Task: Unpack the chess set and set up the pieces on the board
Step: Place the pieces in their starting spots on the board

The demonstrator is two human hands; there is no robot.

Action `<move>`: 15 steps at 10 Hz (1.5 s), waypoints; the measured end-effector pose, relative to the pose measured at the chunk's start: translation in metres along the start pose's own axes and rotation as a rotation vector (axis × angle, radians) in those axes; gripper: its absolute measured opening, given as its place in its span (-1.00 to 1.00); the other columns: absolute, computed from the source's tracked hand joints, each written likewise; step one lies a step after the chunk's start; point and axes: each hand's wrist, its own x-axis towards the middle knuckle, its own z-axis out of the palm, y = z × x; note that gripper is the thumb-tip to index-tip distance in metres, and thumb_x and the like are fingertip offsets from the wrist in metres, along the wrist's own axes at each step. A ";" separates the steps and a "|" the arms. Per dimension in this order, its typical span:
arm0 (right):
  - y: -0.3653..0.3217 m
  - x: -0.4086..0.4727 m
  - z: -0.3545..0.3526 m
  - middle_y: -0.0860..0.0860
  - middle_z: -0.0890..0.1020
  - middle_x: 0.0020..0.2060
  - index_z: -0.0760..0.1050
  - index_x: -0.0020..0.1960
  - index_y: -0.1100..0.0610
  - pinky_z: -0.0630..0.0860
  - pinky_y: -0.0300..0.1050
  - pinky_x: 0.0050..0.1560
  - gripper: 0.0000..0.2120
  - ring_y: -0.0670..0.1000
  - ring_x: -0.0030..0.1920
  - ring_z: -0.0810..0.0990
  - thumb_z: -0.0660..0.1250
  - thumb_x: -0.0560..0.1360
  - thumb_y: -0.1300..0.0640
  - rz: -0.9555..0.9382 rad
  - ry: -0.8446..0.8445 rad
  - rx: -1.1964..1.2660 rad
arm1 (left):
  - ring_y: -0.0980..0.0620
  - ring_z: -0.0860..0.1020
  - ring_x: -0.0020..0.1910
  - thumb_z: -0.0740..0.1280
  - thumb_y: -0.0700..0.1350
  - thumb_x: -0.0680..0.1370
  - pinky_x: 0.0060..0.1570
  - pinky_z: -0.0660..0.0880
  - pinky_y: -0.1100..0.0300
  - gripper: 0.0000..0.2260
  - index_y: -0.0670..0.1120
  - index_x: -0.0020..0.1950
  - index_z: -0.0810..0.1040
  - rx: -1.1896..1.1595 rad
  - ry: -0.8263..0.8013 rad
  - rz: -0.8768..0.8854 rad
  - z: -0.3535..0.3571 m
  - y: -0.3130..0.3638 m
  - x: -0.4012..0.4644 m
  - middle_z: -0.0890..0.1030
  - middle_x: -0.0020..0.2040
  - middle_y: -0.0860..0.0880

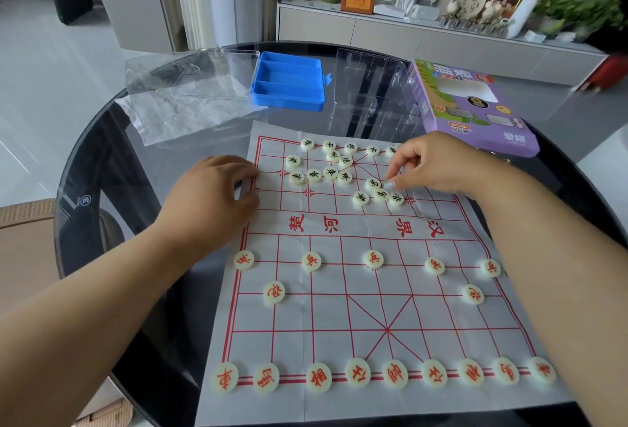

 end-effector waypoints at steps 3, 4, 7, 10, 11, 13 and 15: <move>-0.013 0.003 0.020 -0.15 0.43 -0.43 0.57 -0.17 0.06 0.29 -0.23 -0.37 -0.84 -0.14 -0.40 0.40 0.50 0.38 0.01 0.070 0.051 -0.029 | 0.06 0.35 0.33 0.27 -0.09 0.55 0.25 0.32 0.20 -0.66 0.00 0.34 0.49 -0.002 0.005 0.005 0.001 -0.002 0.001 0.45 0.35 0.06; -0.015 0.004 0.023 -0.14 0.47 -0.43 0.58 -0.18 0.05 0.34 -0.22 -0.34 -0.87 -0.12 -0.38 0.44 0.50 0.37 0.04 0.081 0.065 -0.044 | 0.06 0.35 0.33 0.27 -0.09 0.55 0.24 0.33 0.20 -0.65 0.00 0.34 0.49 -0.001 0.004 0.008 0.001 -0.002 0.001 0.45 0.35 0.06; -0.017 0.003 0.026 -0.13 0.48 -0.44 0.59 -0.19 0.05 0.39 -0.18 -0.29 -0.89 -0.10 -0.36 0.45 0.50 0.36 0.06 0.083 0.112 -0.036 | 0.07 0.35 0.33 0.27 -0.09 0.55 0.24 0.31 0.21 -0.66 0.00 0.34 0.49 0.003 0.006 0.011 0.001 -0.002 0.001 0.45 0.35 0.07; -0.013 0.003 0.022 -0.14 0.46 -0.44 0.59 -0.19 0.02 0.36 -0.23 -0.31 -0.95 -0.14 -0.39 0.42 0.45 0.37 0.11 0.055 0.170 0.029 | 0.07 0.35 0.33 0.27 -0.09 0.55 0.23 0.31 0.21 -0.65 0.01 0.34 0.49 0.005 0.008 0.011 0.001 -0.003 0.001 0.45 0.35 0.07; -0.004 0.003 0.009 -0.09 0.57 -0.38 0.61 -0.16 0.07 0.47 -0.22 -0.29 -0.95 -0.11 -0.35 0.52 0.42 0.38 0.17 0.099 0.278 0.070 | 0.07 0.35 0.33 0.27 -0.09 0.55 0.24 0.31 0.21 -0.65 0.01 0.35 0.48 0.006 0.008 0.010 0.002 -0.003 0.002 0.44 0.36 0.07; 0.029 0.014 -0.005 0.13 0.67 -0.27 0.54 -0.19 0.12 0.63 -0.01 -0.04 -0.93 0.07 -0.25 0.69 0.37 0.44 0.26 0.303 0.440 0.310 | 0.05 0.36 0.32 0.28 -0.11 0.54 0.23 0.30 0.22 -0.66 -0.02 0.33 0.50 0.004 0.017 0.014 0.002 -0.002 0.001 0.46 0.34 0.06; 0.041 0.023 0.004 0.08 0.68 -0.32 0.56 -0.06 0.10 0.57 -0.13 -0.02 -0.90 -0.01 -0.26 0.68 0.35 0.43 0.21 0.310 0.480 0.098 | 0.05 0.37 0.31 0.27 -0.14 0.54 0.23 0.33 0.19 -0.67 -0.02 0.31 0.51 -0.017 0.029 -0.002 0.002 -0.001 0.001 0.47 0.33 0.06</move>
